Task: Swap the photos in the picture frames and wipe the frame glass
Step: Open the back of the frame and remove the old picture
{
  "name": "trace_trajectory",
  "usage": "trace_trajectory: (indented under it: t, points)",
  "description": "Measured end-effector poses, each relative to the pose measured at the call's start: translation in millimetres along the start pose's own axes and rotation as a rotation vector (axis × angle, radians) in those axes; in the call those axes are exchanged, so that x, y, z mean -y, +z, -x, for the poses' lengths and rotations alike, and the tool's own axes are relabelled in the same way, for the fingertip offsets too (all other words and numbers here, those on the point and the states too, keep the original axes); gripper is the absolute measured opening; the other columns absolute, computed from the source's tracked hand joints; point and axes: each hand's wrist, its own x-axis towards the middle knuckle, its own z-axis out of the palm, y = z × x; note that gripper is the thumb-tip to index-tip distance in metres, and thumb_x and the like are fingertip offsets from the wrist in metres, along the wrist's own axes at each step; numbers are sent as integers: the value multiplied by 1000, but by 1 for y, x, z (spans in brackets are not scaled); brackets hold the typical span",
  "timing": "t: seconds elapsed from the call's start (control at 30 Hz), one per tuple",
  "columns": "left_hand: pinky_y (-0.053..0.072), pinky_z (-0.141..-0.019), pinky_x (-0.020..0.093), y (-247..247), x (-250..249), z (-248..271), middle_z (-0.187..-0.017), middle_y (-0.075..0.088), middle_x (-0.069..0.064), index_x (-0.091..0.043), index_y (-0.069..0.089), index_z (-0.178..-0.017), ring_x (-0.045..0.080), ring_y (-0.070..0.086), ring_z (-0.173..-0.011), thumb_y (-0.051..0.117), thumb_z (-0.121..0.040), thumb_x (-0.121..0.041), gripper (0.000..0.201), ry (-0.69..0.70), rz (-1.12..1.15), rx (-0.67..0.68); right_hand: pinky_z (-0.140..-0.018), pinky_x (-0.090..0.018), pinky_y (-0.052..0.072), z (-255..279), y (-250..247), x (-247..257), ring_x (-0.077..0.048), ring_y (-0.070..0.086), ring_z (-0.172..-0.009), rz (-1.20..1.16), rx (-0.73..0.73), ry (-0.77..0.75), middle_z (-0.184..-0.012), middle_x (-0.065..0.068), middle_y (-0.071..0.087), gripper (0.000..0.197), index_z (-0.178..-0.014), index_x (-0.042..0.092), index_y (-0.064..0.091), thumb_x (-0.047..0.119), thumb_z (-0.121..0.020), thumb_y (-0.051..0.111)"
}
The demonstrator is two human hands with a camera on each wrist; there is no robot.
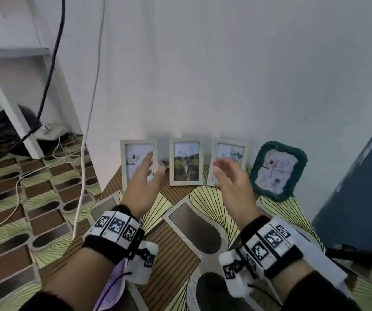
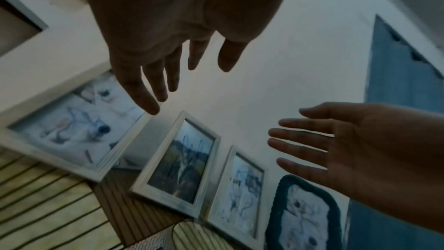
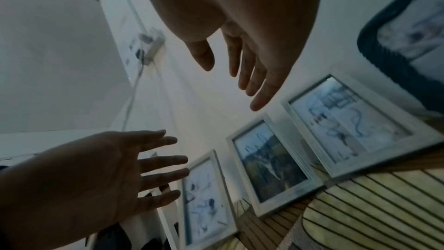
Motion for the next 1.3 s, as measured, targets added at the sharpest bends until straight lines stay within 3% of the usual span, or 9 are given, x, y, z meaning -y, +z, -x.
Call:
trace_trajectory:
  t: [0.17,0.47,0.57,0.73,0.87,1.0,1.07,1.2,1.3]
  points:
    - [37,-111,49,28,35,-57,-154,35,0,-33,25,-151,17,40,-135,43,-99,-46,56,-175,103,71,-113,-31,34,-62,36,-37,-7,43,-133,59,87,159,-149,7,45,50,-148,22,38,35,-101,47]
    - [18,-107,20,68,71,-129,-160,20,-3,-19,13,-155,13,24,-144,40,-103,-40,63,-265,115,141,-119,-36,20,-133,64,-82,-19,23,-149,114,83,294,-163,0,22,65,-157,22,17,42,-101,44]
    - [23,-119,38,75,74,-142,-161,20,0,-19,11,-155,21,26,-145,39,-103,-38,63,-311,173,144,-117,-36,21,-145,66,-84,-22,22,-149,135,118,331,-163,-4,20,66,-157,18,14,42,-102,42]
    - [45,-102,56,75,71,-144,-148,46,6,-30,17,-154,34,48,-131,38,-104,-36,55,-418,318,220,-102,-43,48,-150,67,-77,-27,51,-126,-45,201,511,-150,-12,43,56,-152,13,30,39,-104,42]
    - [39,-104,62,68,66,-143,-158,31,3,-33,24,-152,33,33,-141,39,-103,-39,52,-442,367,252,-92,-42,52,-145,63,-71,-13,53,-98,-155,205,533,-150,-7,41,56,-153,14,27,35,-104,44]
    - [47,-100,47,55,40,-124,-157,33,-1,-33,19,-153,28,39,-138,39,-101,-46,58,-342,241,250,-83,-33,58,-126,49,-60,-14,55,-113,-134,167,428,-154,-5,38,55,-153,18,31,34,-103,47]
    - [56,-84,36,47,28,-108,-144,50,-2,-33,19,-153,27,54,-125,40,-101,-45,57,-312,267,248,-70,-18,56,-109,38,-51,-1,56,-101,-117,139,335,-151,0,41,54,-152,20,33,34,-102,48]
    - [54,-68,19,28,4,-61,-125,63,-19,-47,28,-144,4,64,-105,41,-101,-42,45,-202,296,259,-103,-31,45,-66,16,-36,-7,51,-123,-80,54,209,-132,14,54,43,-143,23,48,29,-101,52]
    - [54,-68,17,14,-7,-18,-106,66,-34,-67,40,-116,-6,65,-95,42,-102,-31,39,-123,313,277,-89,-22,47,-27,3,-30,-1,55,-111,-81,38,154,-130,14,55,37,-137,29,52,26,-100,53]
